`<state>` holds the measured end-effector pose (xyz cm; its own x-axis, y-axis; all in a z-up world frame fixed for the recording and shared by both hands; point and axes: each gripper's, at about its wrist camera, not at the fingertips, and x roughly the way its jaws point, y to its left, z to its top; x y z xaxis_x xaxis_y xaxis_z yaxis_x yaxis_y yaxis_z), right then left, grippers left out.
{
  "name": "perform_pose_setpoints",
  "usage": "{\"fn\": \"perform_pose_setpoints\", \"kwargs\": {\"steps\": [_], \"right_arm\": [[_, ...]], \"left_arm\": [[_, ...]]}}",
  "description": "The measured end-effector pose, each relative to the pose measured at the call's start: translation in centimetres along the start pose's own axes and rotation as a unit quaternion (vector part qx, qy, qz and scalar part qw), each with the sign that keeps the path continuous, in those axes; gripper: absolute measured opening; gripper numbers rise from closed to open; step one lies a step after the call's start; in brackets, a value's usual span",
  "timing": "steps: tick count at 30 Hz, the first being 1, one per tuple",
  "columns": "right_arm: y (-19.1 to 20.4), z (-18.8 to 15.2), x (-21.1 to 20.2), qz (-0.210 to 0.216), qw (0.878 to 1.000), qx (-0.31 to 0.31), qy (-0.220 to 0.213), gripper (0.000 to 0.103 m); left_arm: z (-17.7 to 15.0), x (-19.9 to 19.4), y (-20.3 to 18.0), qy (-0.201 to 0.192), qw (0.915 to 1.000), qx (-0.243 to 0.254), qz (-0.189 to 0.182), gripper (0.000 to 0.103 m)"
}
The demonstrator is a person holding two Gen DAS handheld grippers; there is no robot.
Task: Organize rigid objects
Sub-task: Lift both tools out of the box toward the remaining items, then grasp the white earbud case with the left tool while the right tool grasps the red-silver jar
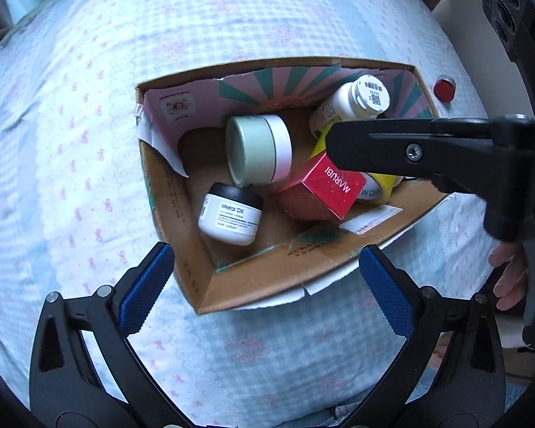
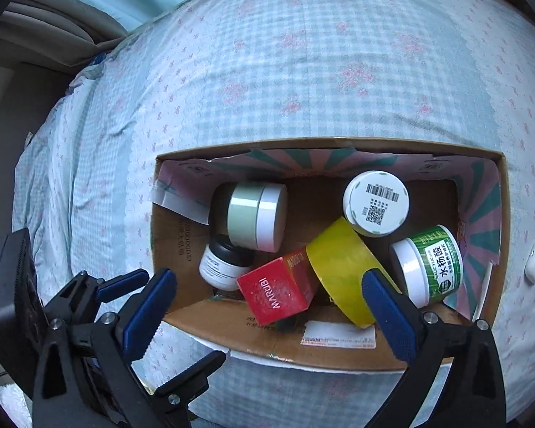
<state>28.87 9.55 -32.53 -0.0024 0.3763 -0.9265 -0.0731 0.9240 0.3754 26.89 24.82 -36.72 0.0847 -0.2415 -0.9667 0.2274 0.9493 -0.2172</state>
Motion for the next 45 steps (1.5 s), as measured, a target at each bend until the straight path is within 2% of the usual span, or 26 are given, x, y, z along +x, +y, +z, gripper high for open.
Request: {"fn": "perform_pose_setpoints", "kwargs": {"steps": [6,13,17,22,26,29,36,41,45], "right_arm": [[0.4,-1.9,-2.7,-0.004,0.999,0.005,-0.038,0.103],[0.9,-5.0,-6.0,-0.024,0.998,-0.005,-0.062,0.103],[0.4,-7.2,-8.1,-0.037,0.998,0.004,-0.06,0.103],[-1.1,-10.5,-11.8,-0.042,0.995,0.023,-0.085,0.103],[-4.0,-13.1,-15.1,-0.043,0.991,0.069,-0.107,0.103],[-6.4,-14.7,-17.5,-0.077,0.986,0.079,-0.125,0.103],[-14.4,-16.8,-22.3,-0.133,0.974,0.1,-0.151,0.103],[-21.6,-16.4,-24.8,-0.147,0.974,0.067,-0.161,0.103],[-26.9,-14.7,-26.1,-0.146,0.975,0.018,-0.164,0.103]], "left_arm": [[-0.8,-2.7,-0.2,-0.021,0.9997,0.003,0.013,0.103],[-3.7,-6.3,-1.5,-0.047,0.9988,-0.003,0.01,0.103],[-5.2,-8.1,-3.3,-0.062,0.998,0.004,0.005,0.103],[-6.3,-9.6,-6.7,-0.072,0.9971,0.024,-0.003,0.103],[-6.6,-10.9,-9.8,-0.087,0.9955,0.033,-0.014,0.103],[-6.5,-11.7,-12.4,-0.101,0.9939,0.035,-0.029,0.103],[-5.1,-11.4,-19.6,-0.129,0.991,0.033,-0.005,0.103],[-3.9,-9.9,-25.6,-0.15,0.9883,-0.001,0.025,0.103],[-2.7,-6.7,-30.2,-0.143,0.9885,-0.043,0.021,0.103]]}}
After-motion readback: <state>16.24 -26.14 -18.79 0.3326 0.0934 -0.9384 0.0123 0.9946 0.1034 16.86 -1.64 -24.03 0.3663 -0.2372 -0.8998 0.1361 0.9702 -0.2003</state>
